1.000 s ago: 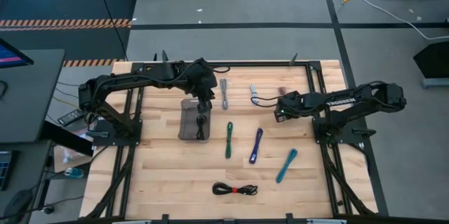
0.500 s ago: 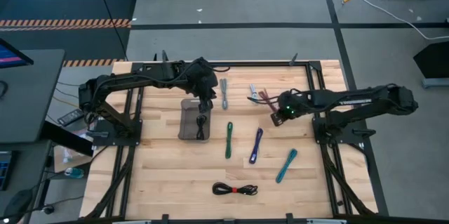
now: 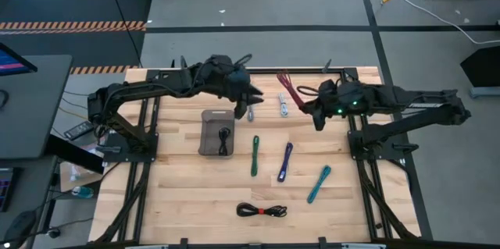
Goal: Pick and place USB-C Cables
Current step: Put the pink USB cable into the black bin
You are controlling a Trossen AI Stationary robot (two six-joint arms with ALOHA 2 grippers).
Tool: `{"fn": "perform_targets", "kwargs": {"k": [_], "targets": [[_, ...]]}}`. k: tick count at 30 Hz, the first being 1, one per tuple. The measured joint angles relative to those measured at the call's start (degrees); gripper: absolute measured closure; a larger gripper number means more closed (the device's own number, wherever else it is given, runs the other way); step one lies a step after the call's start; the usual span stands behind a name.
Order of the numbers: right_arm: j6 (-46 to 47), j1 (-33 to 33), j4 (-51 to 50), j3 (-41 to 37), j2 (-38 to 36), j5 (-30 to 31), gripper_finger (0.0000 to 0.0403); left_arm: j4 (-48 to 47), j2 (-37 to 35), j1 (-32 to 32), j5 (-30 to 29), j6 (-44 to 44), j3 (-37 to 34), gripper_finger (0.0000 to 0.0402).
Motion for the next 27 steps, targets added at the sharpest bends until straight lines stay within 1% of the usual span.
{"fn": "perform_targets", "kwargs": {"k": [3,7,10,13,16,20,25,27], "targets": [[-2.02,1.31,0.86,1.72,0.25,0.37,0.0371,8.94,0.0,-0.02,0.16,-3.05,0.0,0.0238],[-4.19,2.5,4.19,1.86,0.47,0.48,0.0371,18.41,0.02,0.0,3.18,-7.29,0.0,0.0197],[-5.68,3.24,6.25,1.86,0.92,0.47,0.0371,21.36,0.01,0.0,5.24,-8.95,0.0,0.0172],[-7.83,4.04,9.94,1.86,1.63,0.48,0.0371,20.83,0.02,-0.02,5.92,-10.05,0.0,0.0153],[-9.95,4.83,14.04,1.86,2.53,-0.11,0.0371,20.91,0.02,-0.04,5.95,-10.13,0.0,0.0143],[-11.09,5.45,16.02,1.86,3.98,-0.56,0.0371,23.4,0.02,-0.09,6.0,-10.94,0.0,0.0141],[-11.32,5.47,16.46,1.86,6.61,-0.61,0.0371,28.95,0.02,-0.29,9.47,-13.1,0.0,0.0141],[-11.38,5.36,16.73,1.86,7.6,-0.63,0.0371,29.69,0.02,-0.7,9.79,-13.12,0.0,0.0141]]}}
